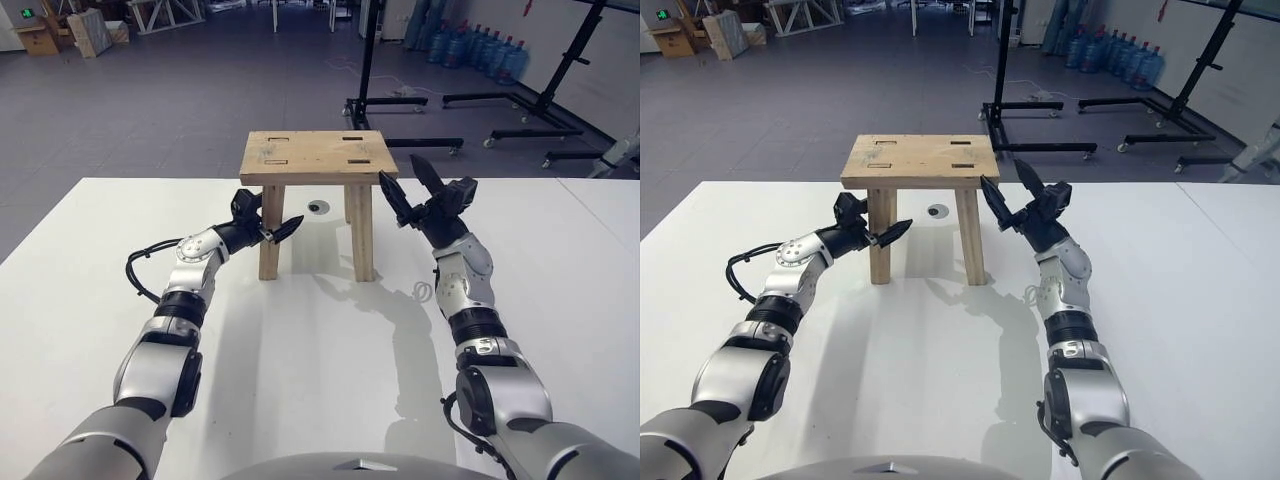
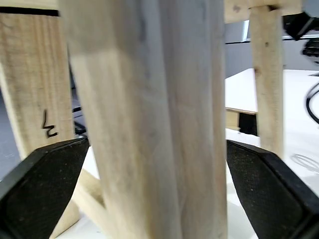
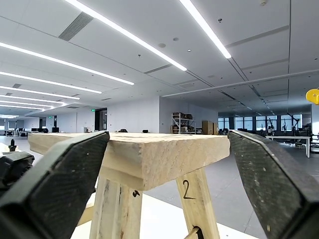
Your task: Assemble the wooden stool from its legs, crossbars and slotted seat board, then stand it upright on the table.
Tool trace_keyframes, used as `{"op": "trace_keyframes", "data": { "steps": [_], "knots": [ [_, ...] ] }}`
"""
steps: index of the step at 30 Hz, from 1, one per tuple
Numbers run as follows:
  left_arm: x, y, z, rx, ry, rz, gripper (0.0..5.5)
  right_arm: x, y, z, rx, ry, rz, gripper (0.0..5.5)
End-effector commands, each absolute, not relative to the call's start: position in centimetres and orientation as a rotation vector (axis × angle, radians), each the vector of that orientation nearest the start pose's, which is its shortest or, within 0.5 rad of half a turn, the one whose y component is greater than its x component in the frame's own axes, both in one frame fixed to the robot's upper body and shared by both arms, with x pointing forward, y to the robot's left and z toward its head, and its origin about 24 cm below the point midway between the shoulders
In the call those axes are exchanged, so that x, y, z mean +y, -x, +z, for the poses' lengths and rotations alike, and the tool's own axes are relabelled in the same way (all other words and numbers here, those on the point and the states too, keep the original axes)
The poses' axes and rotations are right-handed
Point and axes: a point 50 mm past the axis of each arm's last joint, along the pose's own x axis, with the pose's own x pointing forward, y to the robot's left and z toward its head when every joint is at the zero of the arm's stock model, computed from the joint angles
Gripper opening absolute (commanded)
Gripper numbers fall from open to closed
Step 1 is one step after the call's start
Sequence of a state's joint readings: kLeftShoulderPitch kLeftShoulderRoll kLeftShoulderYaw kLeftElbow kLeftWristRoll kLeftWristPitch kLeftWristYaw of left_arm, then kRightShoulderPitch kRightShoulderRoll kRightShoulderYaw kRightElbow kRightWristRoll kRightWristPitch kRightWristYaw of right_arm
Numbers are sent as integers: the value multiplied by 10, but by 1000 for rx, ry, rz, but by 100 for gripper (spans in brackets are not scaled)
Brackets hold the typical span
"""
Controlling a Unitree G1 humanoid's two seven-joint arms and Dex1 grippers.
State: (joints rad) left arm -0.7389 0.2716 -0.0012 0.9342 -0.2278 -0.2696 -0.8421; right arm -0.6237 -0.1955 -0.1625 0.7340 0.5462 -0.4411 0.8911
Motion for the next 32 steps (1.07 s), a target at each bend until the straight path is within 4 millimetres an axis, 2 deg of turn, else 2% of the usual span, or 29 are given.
{"op": "trace_keyframes", "data": {
  "steps": [1,6,8,14,17,20,24,32],
  "knots": [
    [157,-367,93,-72,-115,-785,481,-173,-338,91,-399,-202,655,437],
    [165,-359,84,-105,-123,-740,481,-180,-330,97,-504,-219,580,437],
    [174,-351,84,-157,-104,-668,481,-178,-325,102,-557,-229,544,437],
    [194,-304,99,-331,-81,-448,481,-176,-302,130,-773,-86,260,437],
    [194,-281,117,-474,-127,-207,481,-170,-295,142,-819,-24,114,437],
    [177,-281,136,-570,-141,-101,481,-170,-298,146,-798,32,1,437],
    [149,-298,151,-634,-154,-43,481,-163,-299,152,-844,91,-15,437],
    [146,-301,150,-636,-177,-41,481,-150,-295,148,-854,80,50,437]
  ]
}}
